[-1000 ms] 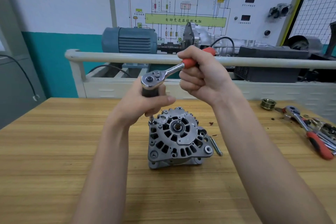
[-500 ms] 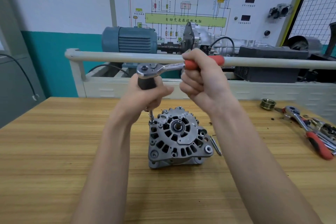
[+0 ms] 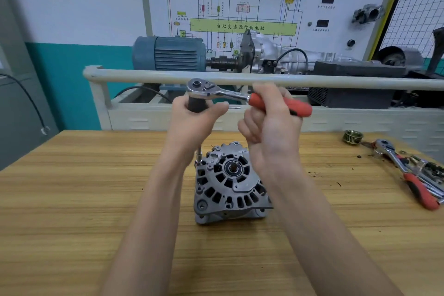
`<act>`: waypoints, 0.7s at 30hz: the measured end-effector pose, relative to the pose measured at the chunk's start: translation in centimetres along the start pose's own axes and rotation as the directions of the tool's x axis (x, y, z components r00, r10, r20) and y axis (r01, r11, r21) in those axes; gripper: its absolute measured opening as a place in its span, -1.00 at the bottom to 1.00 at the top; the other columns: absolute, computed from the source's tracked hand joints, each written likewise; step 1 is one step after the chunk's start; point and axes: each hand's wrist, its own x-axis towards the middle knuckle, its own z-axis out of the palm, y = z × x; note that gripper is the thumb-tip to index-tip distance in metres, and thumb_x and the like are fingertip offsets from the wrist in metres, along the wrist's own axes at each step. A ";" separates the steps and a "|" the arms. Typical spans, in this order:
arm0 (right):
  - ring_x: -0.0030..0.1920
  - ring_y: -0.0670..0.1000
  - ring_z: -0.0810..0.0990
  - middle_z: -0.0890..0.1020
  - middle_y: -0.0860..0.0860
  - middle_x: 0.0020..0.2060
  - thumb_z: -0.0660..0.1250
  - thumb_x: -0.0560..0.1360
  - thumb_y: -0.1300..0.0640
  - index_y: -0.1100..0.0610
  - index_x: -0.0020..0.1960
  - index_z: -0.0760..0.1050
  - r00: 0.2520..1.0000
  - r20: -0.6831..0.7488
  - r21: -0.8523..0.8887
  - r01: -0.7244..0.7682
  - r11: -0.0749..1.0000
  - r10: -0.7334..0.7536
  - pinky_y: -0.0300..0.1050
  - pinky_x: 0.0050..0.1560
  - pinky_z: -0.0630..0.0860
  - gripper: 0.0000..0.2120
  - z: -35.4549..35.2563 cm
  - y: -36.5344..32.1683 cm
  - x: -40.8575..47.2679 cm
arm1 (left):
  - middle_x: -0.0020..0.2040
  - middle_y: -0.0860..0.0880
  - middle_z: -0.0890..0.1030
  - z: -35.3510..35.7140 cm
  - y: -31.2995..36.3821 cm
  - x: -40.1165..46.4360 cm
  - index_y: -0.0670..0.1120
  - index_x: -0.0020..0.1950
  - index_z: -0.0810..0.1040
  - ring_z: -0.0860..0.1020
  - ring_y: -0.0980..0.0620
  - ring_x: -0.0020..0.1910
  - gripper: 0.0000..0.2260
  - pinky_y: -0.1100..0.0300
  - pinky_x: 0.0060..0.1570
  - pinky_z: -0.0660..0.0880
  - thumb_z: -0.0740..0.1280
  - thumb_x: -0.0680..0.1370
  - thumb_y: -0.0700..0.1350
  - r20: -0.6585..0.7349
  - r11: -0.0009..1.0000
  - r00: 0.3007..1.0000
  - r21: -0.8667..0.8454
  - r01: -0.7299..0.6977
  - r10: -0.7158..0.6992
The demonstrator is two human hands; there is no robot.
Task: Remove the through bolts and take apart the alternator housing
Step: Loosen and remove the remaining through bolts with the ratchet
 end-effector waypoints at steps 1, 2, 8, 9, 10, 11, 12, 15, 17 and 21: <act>-0.66 -0.12 0.07 0.18 -0.11 -0.69 0.26 0.51 0.30 0.09 -0.40 0.21 0.996 0.043 -0.035 -0.074 0.997 0.076 -0.32 -0.62 0.07 -0.61 -0.1 -0.6 0.8 | -0.56 0.04 0.29 -0.8 -0.1 0.1 -0.03 -0.50 0.36 0.22 0.06 -0.55 -0.68 0.29 -0.49 0.20 0.42 0.37 -0.18 0.121 1.000 0.992 -0.006 -0.019 0.019; -0.67 -0.12 0.06 0.17 -0.10 -0.70 0.25 0.52 0.28 0.08 -0.47 0.22 0.982 0.094 -0.080 -0.157 0.984 0.164 -0.32 -0.63 0.06 -0.57 -0.1 -1.2 1.7 | -0.56 0.06 0.30 -1.6 -0.1 0.2 0.00 -0.51 0.37 0.23 0.05 -0.56 -0.68 0.28 -0.50 0.21 0.44 0.36 -0.14 0.238 0.999 0.971 -0.018 -0.031 0.034; -0.70 -0.13 0.03 0.12 -0.09 -0.73 0.21 0.53 0.25 0.06 -0.55 0.14 0.881 0.241 -0.249 -0.349 0.903 0.407 -0.33 -0.66 -0.01 -0.49 0.9 -2.7 4.6 | -0.56 0.12 0.29 -2.5 0.1 -0.4 0.03 -0.54 0.39 0.24 0.11 -0.53 -0.70 0.29 -0.45 0.23 0.45 0.31 -0.03 0.512 0.998 0.859 0.043 -0.039 0.011; -0.70 -0.12 0.03 0.12 -0.08 -0.72 0.22 0.53 0.26 0.06 -0.52 0.14 0.904 0.211 -0.207 -0.331 0.921 0.372 -0.34 -0.66 0.01 -0.51 0.9 -2.4 4.4 | -0.56 0.11 0.28 -2.3 0.2 -0.3 0.02 -0.54 0.38 0.23 0.10 -0.54 -0.68 0.28 -0.47 0.22 0.45 0.32 -0.05 0.441 1.000 0.897 0.015 -0.018 0.009; -0.69 -0.12 0.04 0.13 -0.09 -0.71 0.23 0.53 0.27 0.07 -0.49 0.15 0.933 0.174 -0.156 -0.289 0.945 0.314 -0.33 -0.65 0.02 -0.53 0.8 -2.0 4.0 | -0.57 0.10 0.28 -1.9 0.2 -0.1 0.01 -0.53 0.37 0.21 0.09 -0.55 -0.67 0.26 -0.48 0.21 0.45 0.34 -0.10 0.331 1.000 0.944 -0.021 0.004 0.003; -0.68 -0.12 0.05 0.15 -0.09 -0.71 0.24 0.53 0.28 0.08 -0.45 0.17 0.962 0.136 -0.108 -0.222 0.969 0.236 -0.33 -0.65 0.04 -0.56 0.7 -1.4 3.3 | -0.57 0.07 0.28 -1.3 0.1 0.0 0.00 -0.52 0.35 0.20 0.08 -0.55 -0.65 0.24 -0.48 0.19 0.44 0.39 -0.17 0.186 0.999 0.982 -0.048 0.023 -0.014; -0.68 -0.12 0.06 0.17 -0.10 -0.70 0.25 0.53 0.29 0.09 -0.41 0.18 0.984 0.099 -0.073 -0.142 0.987 0.149 -0.33 -0.63 0.06 -0.59 0.5 -0.8 2.4 | -0.55 0.03 0.27 -0.6 0.1 0.1 -0.05 -0.49 0.33 0.20 0.06 -0.54 -0.63 0.22 -0.46 0.18 0.41 0.43 -0.24 0.025 0.998 0.999 -0.059 0.038 -0.037; -0.67 -0.13 0.10 0.21 -0.11 -0.68 0.27 0.52 0.34 0.11 -0.34 0.21 0.999 0.017 -0.015 0.045 0.999 -0.045 -0.34 -0.60 0.10 -0.65 0.6 0.6 0.0 | -0.47 -0.05 0.25 1.0 0.1 -0.1 -0.15 -0.41 0.33 0.18 0.02 -0.46 -0.70 0.16 -0.42 0.16 0.35 0.45 -0.32 -0.246 0.998 0.968 -0.048 0.047 -0.057; -0.66 -0.13 0.09 0.21 -0.11 -0.68 0.27 0.51 0.35 0.11 -0.35 0.20 0.998 0.018 -0.002 0.052 0.999 -0.052 -0.34 -0.59 0.10 -0.64 0.7 0.4 -0.1 | -0.50 -0.03 0.27 0.5 0.0 -0.1 -0.17 -0.41 0.35 0.19 0.05 -0.50 -0.72 0.22 -0.45 0.18 0.38 0.44 -0.29 -0.149 1.000 0.988 -0.008 0.027 -0.028; -0.68 -0.12 0.05 0.15 -0.09 -0.71 0.24 0.52 0.30 0.06 -0.51 0.21 0.963 0.153 -0.124 -0.206 0.971 0.224 -0.33 -0.63 0.04 -0.53 0.6 -1.7 2.5 | -0.58 0.07 0.31 -2.5 -0.1 0.1 0.01 -0.52 0.39 0.24 0.07 -0.58 -0.69 0.27 -0.51 0.22 0.44 0.34 -0.13 0.333 0.998 0.941 -0.056 -0.041 0.057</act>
